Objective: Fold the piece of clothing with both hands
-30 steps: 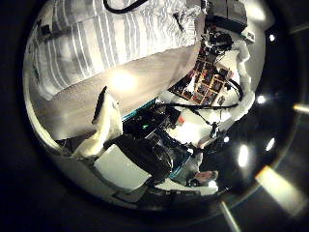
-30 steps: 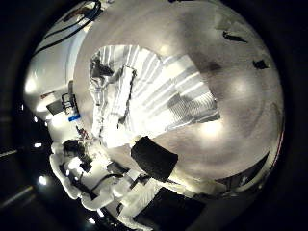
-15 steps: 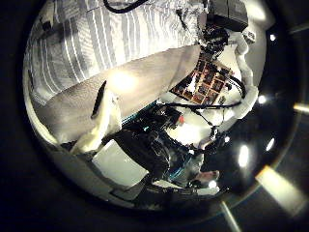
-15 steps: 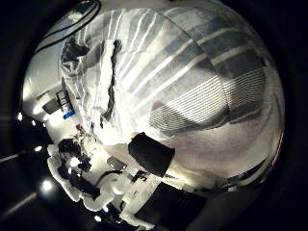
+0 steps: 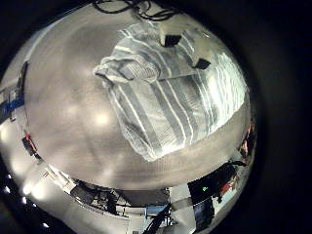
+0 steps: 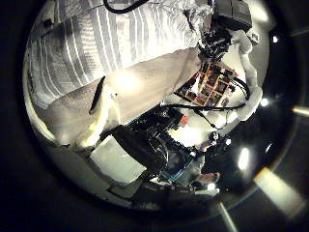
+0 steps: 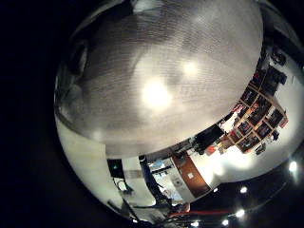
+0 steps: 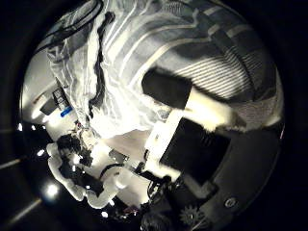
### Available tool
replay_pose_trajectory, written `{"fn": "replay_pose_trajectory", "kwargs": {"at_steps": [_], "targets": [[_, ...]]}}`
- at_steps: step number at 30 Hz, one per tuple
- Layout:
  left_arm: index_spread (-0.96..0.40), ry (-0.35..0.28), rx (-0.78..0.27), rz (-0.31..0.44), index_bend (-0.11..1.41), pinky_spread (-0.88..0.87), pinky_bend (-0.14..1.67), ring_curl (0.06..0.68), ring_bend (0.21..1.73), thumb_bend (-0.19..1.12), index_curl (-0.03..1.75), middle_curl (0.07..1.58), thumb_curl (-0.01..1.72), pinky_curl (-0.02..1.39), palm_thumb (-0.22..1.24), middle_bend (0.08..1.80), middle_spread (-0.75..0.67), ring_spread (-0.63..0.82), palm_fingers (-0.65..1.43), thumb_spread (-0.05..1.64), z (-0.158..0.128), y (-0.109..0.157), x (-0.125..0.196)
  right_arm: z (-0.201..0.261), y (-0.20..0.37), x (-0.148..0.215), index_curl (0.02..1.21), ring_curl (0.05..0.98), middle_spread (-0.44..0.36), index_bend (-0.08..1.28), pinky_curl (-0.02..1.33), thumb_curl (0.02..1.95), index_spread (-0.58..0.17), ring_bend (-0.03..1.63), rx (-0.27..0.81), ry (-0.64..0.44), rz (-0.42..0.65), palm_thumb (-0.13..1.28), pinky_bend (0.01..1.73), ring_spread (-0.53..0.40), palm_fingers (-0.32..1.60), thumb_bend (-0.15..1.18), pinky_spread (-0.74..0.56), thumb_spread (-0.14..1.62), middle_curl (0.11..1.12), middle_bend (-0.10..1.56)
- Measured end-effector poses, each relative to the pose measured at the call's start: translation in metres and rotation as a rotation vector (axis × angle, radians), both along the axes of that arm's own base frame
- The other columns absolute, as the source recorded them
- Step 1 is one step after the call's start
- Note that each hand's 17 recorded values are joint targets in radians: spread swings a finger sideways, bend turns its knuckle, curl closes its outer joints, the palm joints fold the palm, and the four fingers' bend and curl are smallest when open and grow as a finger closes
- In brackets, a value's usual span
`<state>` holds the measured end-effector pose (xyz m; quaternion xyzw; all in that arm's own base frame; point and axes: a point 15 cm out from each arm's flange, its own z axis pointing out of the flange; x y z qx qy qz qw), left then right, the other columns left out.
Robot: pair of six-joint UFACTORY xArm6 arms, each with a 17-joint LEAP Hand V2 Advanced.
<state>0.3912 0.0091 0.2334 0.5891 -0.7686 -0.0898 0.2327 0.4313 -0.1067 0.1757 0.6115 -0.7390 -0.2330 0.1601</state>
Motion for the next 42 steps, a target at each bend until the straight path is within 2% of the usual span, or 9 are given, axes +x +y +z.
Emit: {"fn": "replay_pose_trajectory", "kwargs": {"at_steps": [2,5,9,19,29,38,42], "targets": [[-0.02,-0.002,-0.002,-0.002,0.19,0.31,0.26,0.265,0.69,-0.01,0.46,0.33,0.43,0.47,0.60,0.18,0.17,0.21,0.19,1.22,0.001,0.000,0.001,0.001,0.001,-0.005,0.66,0.490,-0.185,0.76,0.46,0.39,-0.366,1.27,0.007,0.018,-0.003,0.63,1.21,-0.224,1.34,0.07,-0.37,1.15,0.72,1.06],[-0.03,0.011,-0.024,-0.014,0.19,0.31,0.27,0.263,0.69,-0.01,0.46,0.32,0.43,0.47,0.60,0.17,0.17,0.21,0.19,1.22,0.004,-0.005,-0.003,0.008,0.000,0.002,0.73,0.522,-0.180,0.89,0.50,0.42,-0.357,1.32,-0.005,-0.021,-0.002,0.77,1.28,-0.215,1.28,0.11,-0.32,1.15,0.75,1.14],[-0.03,0.005,-0.049,-0.019,0.19,0.31,0.27,0.260,0.68,-0.01,0.46,0.32,0.43,0.46,0.60,0.17,0.17,0.21,0.20,1.22,0.012,-0.014,-0.006,0.019,-0.016,0.008,0.79,0.559,-0.166,0.98,0.55,0.48,-0.335,1.38,-0.022,-0.092,-0.027,0.90,1.34,-0.202,1.22,0.15,-0.27,1.16,0.77,1.23],[-0.04,0.011,-0.045,-0.031,0.19,0.29,0.27,0.255,0.69,-0.01,0.45,0.31,0.43,0.44,0.60,0.17,0.17,0.20,0.21,1.22,0.011,-0.026,-0.003,0.045,-0.101,-0.022,0.86,0.600,-0.138,1.03,0.60,0.57,-0.298,1.45,-0.023,-0.164,-0.154,0.97,1.36,-0.177,1.17,0.13,-0.23,1.18,0.77,1.30],[-0.04,0.032,-0.046,-0.054,0.19,0.30,0.27,0.249,0.69,-0.01,0.44,0.30,0.43,0.43,0.60,0.17,0.17,0.20,0.21,1.22,-0.011,-0.042,-0.007,0.071,-0.165,-0.059,0.88,0.607,-0.124,1.04,0.64,0.64,-0.283,1.46,-0.037,-0.216,-0.248,1.00,1.35,-0.170,1.17,0.09,-0.21,1.18,0.75,1.33],[-0.04,0.033,-0.050,-0.059,0.19,0.30,0.27,0.246,0.68,-0.01,0.44,0.30,0.43,0.42,0.61,0.18,0.16,0.20,0.21,1.23,-0.036,-0.052,-0.007,0.107,-0.173,-0.063,0.89,0.609,-0.120,1.04,0.67,0.68,-0.276,1.47,-0.060,-0.283,-0.253,1.00,1.33,-0.169,1.16,0.05,-0.20,1.19,0.74,1.34],[-0.04,0.041,-0.061,-0.059,0.19,0.30,0.27,0.246,0.68,-0.01,0.44,0.31,0.43,0.42,0.61,0.18,0.16,0.20,0.21,1.23,-0.041,-0.057,-0.011,0.124,-0.154,-0.054,0.89,0.610,-0.119,1.04,0.68,0.70,-0.276,1.47,-0.064,-0.305,-0.208,1.00,1.32,-0.168,1.16,0.03,-0.20,1.19,0.73,1.34]]}}
